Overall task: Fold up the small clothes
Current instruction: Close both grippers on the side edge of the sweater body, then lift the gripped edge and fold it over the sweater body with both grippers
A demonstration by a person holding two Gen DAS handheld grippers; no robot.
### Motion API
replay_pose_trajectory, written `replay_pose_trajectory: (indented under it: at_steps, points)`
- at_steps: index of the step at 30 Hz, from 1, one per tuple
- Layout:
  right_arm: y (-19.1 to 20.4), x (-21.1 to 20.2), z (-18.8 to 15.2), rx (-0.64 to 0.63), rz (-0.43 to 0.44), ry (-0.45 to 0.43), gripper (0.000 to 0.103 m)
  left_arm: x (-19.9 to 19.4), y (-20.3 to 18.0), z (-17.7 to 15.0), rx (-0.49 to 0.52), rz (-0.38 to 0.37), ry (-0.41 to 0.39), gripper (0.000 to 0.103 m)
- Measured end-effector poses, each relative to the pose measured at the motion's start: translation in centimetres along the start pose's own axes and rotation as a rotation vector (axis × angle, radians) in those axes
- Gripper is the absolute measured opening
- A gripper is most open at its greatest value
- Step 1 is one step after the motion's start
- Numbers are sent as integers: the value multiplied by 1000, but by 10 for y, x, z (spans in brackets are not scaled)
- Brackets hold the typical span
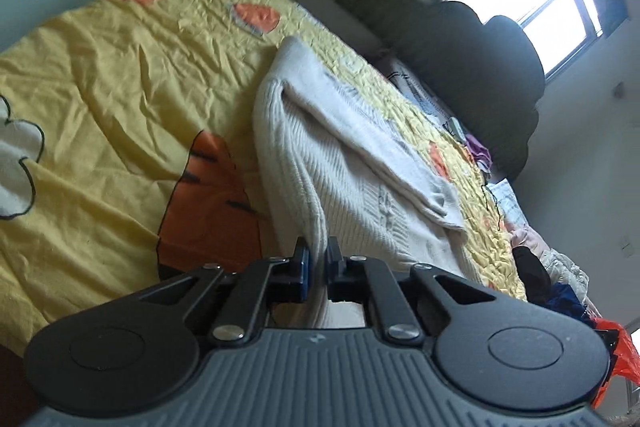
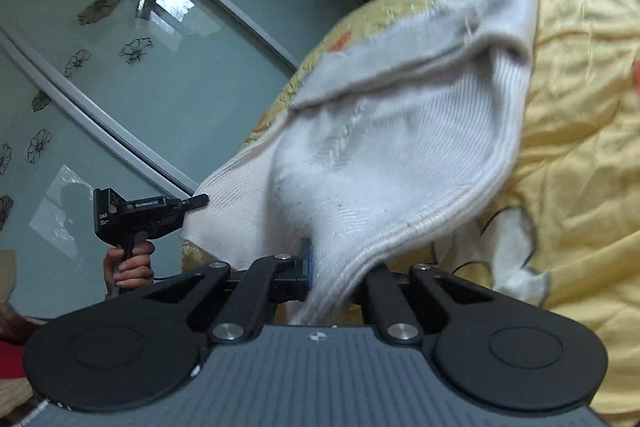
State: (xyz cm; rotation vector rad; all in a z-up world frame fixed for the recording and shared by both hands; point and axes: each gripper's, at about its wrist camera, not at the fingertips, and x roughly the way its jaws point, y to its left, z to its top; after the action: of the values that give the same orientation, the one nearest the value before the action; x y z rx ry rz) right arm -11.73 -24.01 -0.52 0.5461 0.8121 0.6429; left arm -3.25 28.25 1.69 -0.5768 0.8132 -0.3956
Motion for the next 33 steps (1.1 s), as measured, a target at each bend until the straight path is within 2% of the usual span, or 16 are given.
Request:
replay_pose_trajectory:
  at_steps: [4, 6, 8, 9, 11, 12, 15, 16, 17, 19, 20, 22, 29, 33]
  points:
    - [-17, 28, -17, 70, -3, 106, 11, 12, 9, -10, 30, 108, 53, 7]
    - [-26, 46, -27, 114, -12, 145, 13, 22, 20, -17, 30, 101, 87, 8]
    - [-33, 54, -34, 151, -11, 161, 22, 30, 30, -21, 22, 126, 98, 9]
    - [-34, 57, -34, 156, -6, 166, 25, 31, 34, -22, 27, 113, 98, 9]
    - [-33, 61, -33, 160, 37, 158, 43, 35, 40, -21, 11, 99, 106, 10]
    - [-30, 62, -31, 148, 45, 153, 44, 38, 42, -20, 3, 96, 111, 10]
    - [-19, 72, -25, 89, 15, 162, 40, 49, 43, -19, -15, 70, 125, 16]
    - [-17, 76, -24, 70, 2, 178, 24, 50, 42, -18, -13, 65, 123, 16]
    - [-14, 80, -23, 49, -9, 193, 14, 51, 39, -18, -4, 68, 127, 16]
    - [-6, 83, -22, -1, -15, 211, 14, 51, 41, -15, -38, 72, 134, 14]
    - [-2, 81, -21, -18, -9, 213, 14, 49, 42, -14, -58, 73, 130, 9]
    - [4, 76, -16, -32, 16, 198, 14, 43, 42, -11, -84, 78, 108, 9]
    - [26, 46, 18, -100, 75, 72, 13, 3, 21, 10, -118, -26, -72, 8]
    - [28, 42, 34, -114, 95, 15, 13, -1, 12, 21, -118, -59, -129, 8]
